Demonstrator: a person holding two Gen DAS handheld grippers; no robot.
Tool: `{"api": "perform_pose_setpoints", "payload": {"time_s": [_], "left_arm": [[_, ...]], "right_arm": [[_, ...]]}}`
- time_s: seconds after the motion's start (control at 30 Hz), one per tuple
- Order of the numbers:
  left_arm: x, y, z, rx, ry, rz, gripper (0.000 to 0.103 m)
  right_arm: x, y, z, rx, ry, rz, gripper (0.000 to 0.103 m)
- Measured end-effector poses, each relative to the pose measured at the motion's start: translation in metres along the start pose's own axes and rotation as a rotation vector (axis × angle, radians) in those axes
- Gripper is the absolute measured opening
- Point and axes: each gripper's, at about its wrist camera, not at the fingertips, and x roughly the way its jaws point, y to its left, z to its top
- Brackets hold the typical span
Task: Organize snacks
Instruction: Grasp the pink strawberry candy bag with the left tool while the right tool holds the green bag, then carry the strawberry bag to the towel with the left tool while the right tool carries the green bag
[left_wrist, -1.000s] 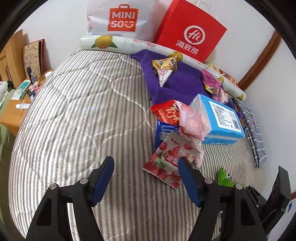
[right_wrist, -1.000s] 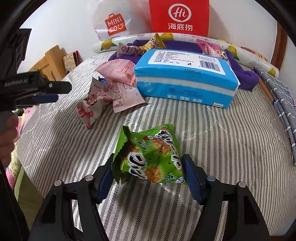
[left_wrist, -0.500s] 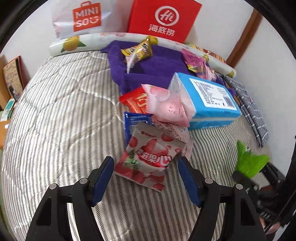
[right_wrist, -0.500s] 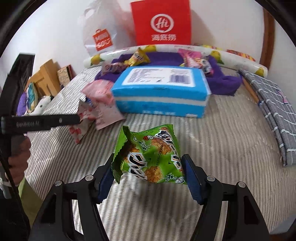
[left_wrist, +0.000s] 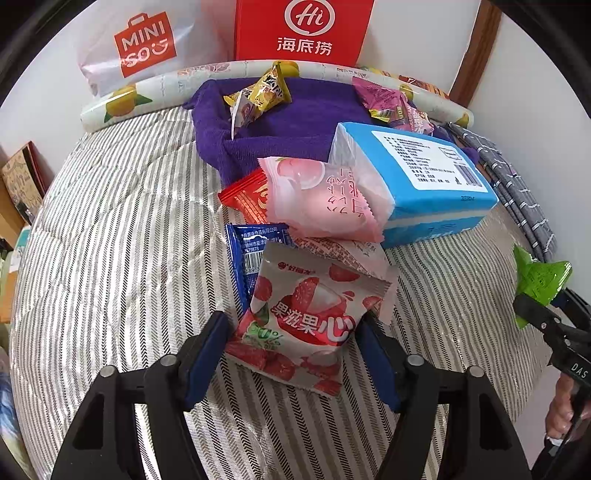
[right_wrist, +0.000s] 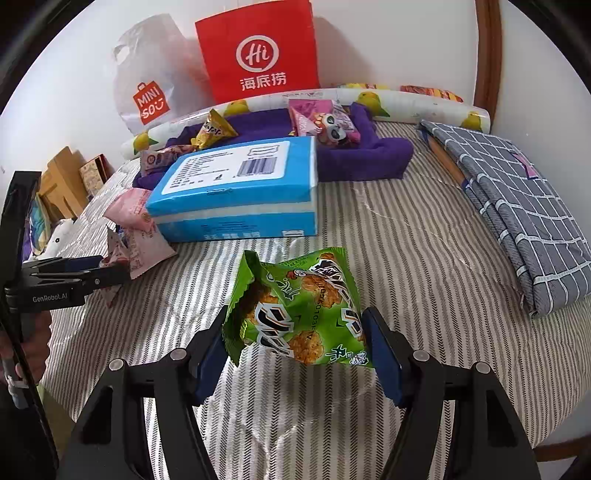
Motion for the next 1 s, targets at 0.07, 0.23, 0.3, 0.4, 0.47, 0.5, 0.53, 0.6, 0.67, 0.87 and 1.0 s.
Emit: {"api": "perform_pose_setpoints", "payload": {"time_s": [0.07, 0.23, 0.3, 0.4, 0.47, 0.5, 0.53, 0.6, 0.67, 0.87, 1.0], "left_arm": [[-0.002, 0.001, 0.001, -0.005, 0.005, -0.013, 0.061], [-0.011, 0.01, -0.001, -0.043, 0.002, -0.041, 0.058], [-0.017, 0.013, -0.002, -0.055, 0.0, -0.046, 0.058], [-0.025, 0.015, -0.004, -0.059, -0.01, -0.04, 0.058], [-0.032, 0.015, -0.005, -0.068, -0.017, -0.05, 0.058], [-0.035, 0.015, -0.004, -0.071, -0.02, -0.06, 0.058], [-0.038, 0.014, -0.004, -0.071, -0.021, -0.066, 0.058], [-0.043, 0.011, -0.002, -0.065, -0.029, -0.072, 0.058], [-0.05, 0.006, 0.001, -0.059, -0.04, -0.076, 0.058], [-0.068, -0.01, 0.013, -0.038, -0.072, -0.117, 0.058], [-0.078, -0.019, 0.026, -0.028, -0.09, -0.139, 0.058]], "right_arm": [[0.0, -0.001, 0.001, -0.002, 0.002, -0.003, 0.069], [-0.004, -0.001, 0.002, -0.003, 0.0, -0.004, 0.069], [-0.006, 0.0, 0.004, -0.004, -0.002, -0.005, 0.069], [-0.011, 0.003, 0.007, -0.005, -0.007, 0.001, 0.069], [-0.015, 0.005, 0.008, -0.01, -0.012, 0.004, 0.069], [-0.017, 0.006, 0.01, -0.015, -0.015, 0.005, 0.069], [-0.019, 0.007, 0.011, -0.018, -0.016, 0.006, 0.069], [-0.023, 0.01, 0.014, -0.025, -0.02, 0.009, 0.069], [-0.028, 0.012, 0.017, -0.032, -0.026, 0.015, 0.069], [-0.044, 0.015, 0.029, -0.053, -0.047, 0.021, 0.069], [-0.053, 0.016, 0.041, -0.064, -0.062, 0.018, 0.069]]}}
